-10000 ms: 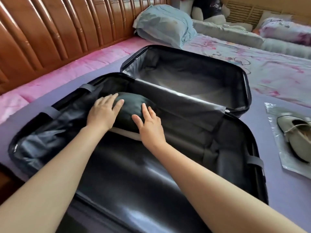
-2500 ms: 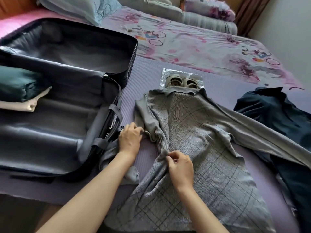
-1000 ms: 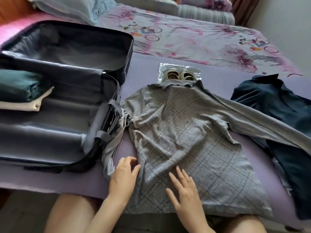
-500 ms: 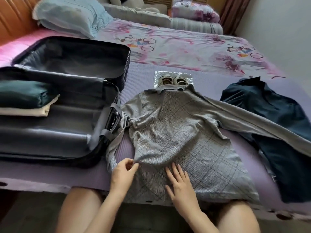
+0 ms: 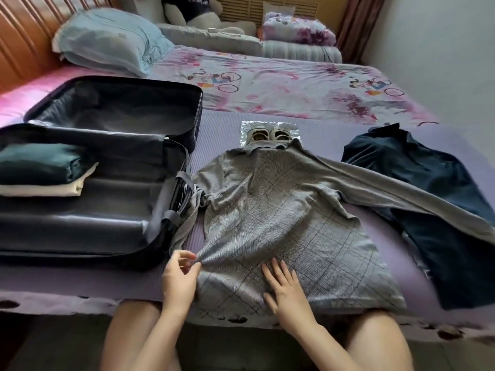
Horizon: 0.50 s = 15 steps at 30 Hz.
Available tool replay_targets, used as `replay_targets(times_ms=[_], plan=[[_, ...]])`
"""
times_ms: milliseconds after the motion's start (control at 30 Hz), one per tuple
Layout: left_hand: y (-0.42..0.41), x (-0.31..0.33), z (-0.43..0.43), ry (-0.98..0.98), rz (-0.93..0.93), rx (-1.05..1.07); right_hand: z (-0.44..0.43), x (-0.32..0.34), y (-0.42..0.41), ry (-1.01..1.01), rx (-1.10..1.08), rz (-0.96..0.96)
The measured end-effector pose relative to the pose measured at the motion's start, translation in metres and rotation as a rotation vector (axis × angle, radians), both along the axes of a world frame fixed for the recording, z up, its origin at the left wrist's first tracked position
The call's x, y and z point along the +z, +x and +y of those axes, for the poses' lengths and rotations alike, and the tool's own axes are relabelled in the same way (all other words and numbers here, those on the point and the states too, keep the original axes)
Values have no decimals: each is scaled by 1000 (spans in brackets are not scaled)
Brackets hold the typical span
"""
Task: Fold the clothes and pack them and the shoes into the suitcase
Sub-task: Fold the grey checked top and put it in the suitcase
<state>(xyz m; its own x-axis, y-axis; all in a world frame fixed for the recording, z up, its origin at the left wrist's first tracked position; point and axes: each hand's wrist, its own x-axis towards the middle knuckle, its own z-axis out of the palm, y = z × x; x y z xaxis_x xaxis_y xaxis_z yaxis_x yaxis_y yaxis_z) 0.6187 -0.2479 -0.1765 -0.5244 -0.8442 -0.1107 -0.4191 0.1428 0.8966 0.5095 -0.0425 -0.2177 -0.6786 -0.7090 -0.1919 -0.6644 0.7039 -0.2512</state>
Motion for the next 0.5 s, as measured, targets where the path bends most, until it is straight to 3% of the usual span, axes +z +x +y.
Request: replay_targets(times_ms=[167, 267, 367, 500], plan=[[11, -14, 3, -277, -189, -137, 0, 12, 0, -26, -22, -88], [2, -13, 9, -410, -293, -166, 11, 27, -8, -197, -108, -132], [-16, -12, 11, -570, -234, -258, 36, 38, -32, -326, -305, -57], [-41, -13, 33, -529, -218, -431, 90, 42, -80, -288, -696, -5]])
